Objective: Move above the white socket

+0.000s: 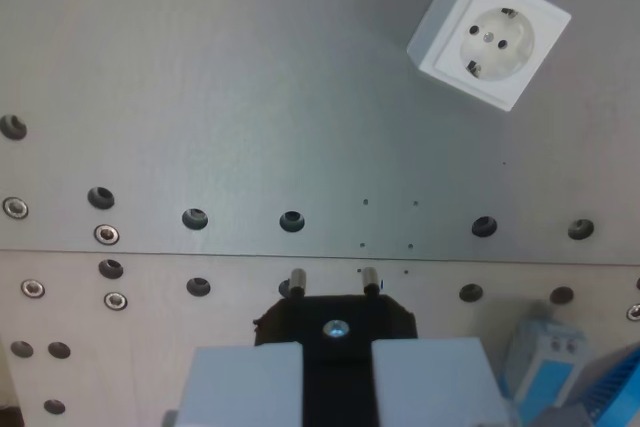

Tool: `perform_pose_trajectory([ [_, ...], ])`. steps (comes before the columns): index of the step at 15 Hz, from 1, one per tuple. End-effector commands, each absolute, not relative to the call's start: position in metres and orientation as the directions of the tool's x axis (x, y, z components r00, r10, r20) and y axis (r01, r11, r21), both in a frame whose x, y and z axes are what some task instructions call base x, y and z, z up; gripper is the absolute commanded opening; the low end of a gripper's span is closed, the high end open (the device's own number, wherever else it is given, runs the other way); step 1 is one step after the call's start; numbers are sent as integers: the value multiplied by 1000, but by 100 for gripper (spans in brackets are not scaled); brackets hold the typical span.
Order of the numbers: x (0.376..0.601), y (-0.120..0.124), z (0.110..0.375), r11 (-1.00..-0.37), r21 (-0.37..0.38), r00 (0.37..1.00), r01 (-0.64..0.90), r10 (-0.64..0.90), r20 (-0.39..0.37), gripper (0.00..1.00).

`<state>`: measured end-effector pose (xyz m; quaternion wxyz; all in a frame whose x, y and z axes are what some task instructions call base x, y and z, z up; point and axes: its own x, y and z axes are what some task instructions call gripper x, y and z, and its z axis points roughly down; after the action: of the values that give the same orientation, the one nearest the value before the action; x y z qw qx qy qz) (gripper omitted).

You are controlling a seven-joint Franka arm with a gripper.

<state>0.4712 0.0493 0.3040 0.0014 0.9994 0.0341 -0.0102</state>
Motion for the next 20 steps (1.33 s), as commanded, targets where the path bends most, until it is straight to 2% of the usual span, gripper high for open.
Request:
perform_pose_trajectory([
  [1, 470, 44, 292, -1000, 4, 998, -27, -27, 54, 0],
  [20, 472, 2, 212, -965, -2, 962, -264, -263, 73, 0],
])
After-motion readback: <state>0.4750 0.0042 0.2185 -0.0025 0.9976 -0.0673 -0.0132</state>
